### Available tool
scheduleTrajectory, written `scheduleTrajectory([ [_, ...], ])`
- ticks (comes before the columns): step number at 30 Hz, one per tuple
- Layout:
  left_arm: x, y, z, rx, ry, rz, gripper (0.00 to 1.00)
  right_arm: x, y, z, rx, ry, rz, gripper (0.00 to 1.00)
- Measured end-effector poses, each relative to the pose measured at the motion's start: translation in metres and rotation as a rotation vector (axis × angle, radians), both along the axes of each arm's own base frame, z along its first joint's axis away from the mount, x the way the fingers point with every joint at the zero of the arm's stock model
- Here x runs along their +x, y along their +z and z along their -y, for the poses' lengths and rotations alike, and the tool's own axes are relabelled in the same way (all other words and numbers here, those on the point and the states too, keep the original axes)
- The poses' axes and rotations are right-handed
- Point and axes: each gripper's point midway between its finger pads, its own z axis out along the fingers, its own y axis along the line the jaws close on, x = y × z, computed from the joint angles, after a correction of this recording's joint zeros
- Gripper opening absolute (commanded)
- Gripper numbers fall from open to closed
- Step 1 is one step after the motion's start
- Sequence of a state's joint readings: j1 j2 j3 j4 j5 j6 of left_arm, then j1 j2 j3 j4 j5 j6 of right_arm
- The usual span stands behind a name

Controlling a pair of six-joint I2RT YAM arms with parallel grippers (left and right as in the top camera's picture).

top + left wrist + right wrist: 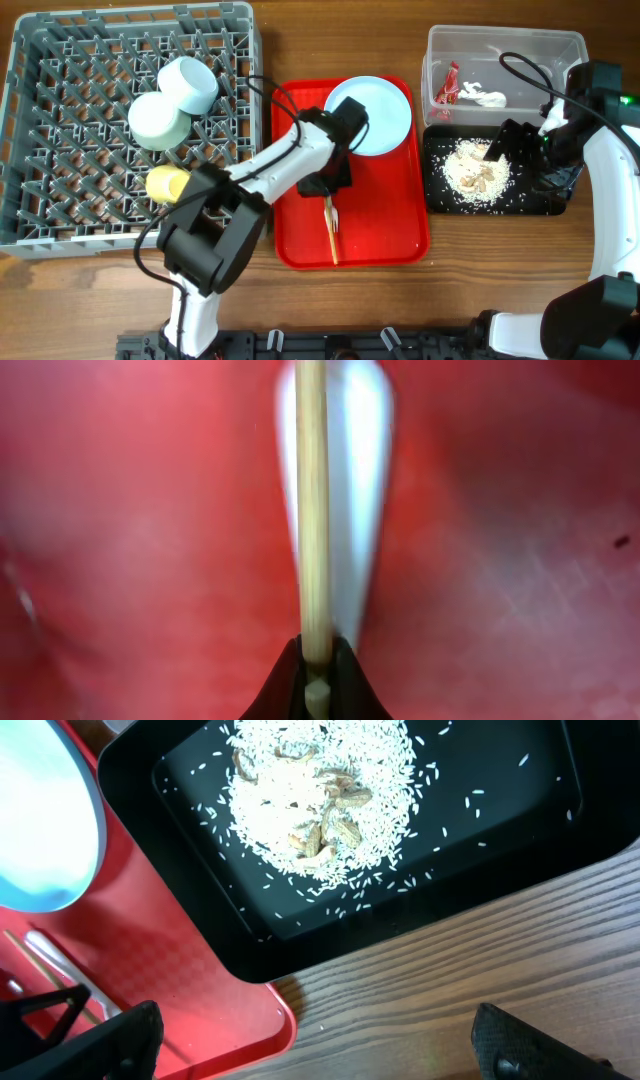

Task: Sort waste into correct bins and load items into the dishwasher rack
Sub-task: 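Insert the chopstick into the dish rack with the left gripper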

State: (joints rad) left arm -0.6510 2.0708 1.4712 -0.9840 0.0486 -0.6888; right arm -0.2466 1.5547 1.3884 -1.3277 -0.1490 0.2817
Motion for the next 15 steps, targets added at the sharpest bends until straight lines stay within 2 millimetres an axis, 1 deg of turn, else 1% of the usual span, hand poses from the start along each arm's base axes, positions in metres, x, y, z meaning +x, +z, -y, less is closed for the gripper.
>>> scheduleTrajectory([
  [2, 0.007, 0.008, -0.008, -0.011, 0.004, 0.02, 0.04, 0.0, 0.0, 0.0, 0.0, 0.0, -0.001, 1.0],
  [4, 0.022, 0.033, -0.021, -0.044, 0.03, 0.077, 0.04, 0.0, 0.0, 0.0, 0.0, 0.0, -0.002, 1.0],
  [7, 0.035, 0.055, -0.035, -0.071, 0.023, 0.132, 0.04, -0.001, 0.0, 0.0, 0.001, 0.0, -0.004, 1.0],
  [8, 0.043, 0.069, -0.045, -0.082, 0.023, 0.171, 0.04, -0.001, 0.0, 0.0, 0.001, 0.0, -0.004, 1.0],
  [9, 0.049, 0.077, -0.053, -0.084, 0.016, 0.203, 0.04, -0.001, 0.0, 0.0, 0.001, 0.0, -0.004, 1.0],
  [10, 0.063, 0.097, -0.069, -0.099, 0.018, 0.273, 0.04, -0.001, 0.0, 0.0, 0.001, 0.0, -0.006, 1.0],
  [12, 0.08, 0.116, -0.089, -0.107, -0.014, 0.354, 0.04, -0.003, 0.0, -0.001, 0.003, 0.0, -0.01, 1.0],
  [15, 0.105, 0.142, -0.132, -0.082, -0.033, 0.478, 0.04, -0.003, 0.0, -0.001, 0.003, 0.0, -0.011, 1.0],
])
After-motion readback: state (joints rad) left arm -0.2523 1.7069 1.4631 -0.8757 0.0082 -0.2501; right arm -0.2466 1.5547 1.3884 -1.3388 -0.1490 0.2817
